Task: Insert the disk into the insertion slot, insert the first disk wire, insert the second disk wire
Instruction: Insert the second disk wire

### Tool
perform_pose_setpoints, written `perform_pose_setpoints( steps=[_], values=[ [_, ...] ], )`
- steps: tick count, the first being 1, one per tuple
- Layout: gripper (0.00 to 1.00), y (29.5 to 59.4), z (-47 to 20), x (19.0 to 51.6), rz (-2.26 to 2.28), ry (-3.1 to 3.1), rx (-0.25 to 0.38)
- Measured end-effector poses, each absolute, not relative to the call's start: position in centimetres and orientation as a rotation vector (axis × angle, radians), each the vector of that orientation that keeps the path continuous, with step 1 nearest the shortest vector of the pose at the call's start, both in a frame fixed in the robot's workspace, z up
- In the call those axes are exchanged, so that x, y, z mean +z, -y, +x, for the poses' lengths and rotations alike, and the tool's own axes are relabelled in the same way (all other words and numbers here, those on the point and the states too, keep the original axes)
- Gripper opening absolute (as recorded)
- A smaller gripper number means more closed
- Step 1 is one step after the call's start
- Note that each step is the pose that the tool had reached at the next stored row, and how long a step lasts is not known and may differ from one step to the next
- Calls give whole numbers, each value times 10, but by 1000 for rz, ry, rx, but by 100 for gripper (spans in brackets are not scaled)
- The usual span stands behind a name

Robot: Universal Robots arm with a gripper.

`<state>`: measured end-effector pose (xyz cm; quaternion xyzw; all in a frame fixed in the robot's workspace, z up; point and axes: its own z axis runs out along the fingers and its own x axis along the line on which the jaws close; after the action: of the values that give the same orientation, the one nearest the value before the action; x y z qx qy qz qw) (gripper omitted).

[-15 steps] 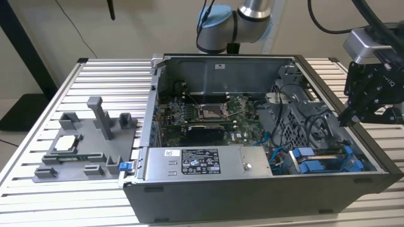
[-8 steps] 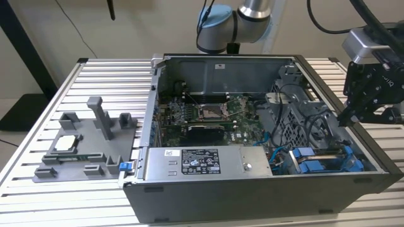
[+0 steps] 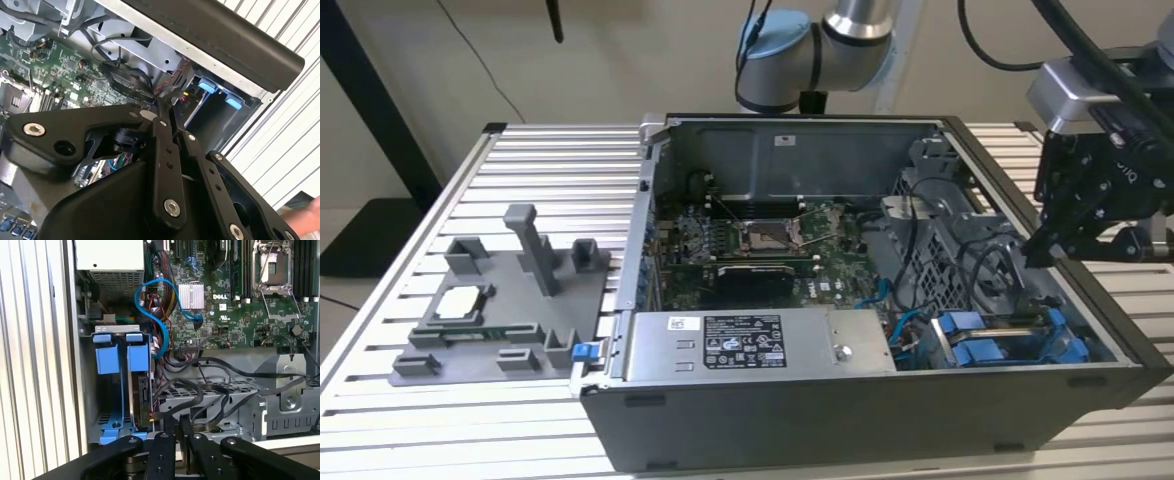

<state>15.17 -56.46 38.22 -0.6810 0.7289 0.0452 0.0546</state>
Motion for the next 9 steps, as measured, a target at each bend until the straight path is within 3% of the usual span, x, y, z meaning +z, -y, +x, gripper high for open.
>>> perform_pose_setpoints(
  steps=[9],
  values=[
    [0,565,134,385,-2068,-2213,138]
  ],
)
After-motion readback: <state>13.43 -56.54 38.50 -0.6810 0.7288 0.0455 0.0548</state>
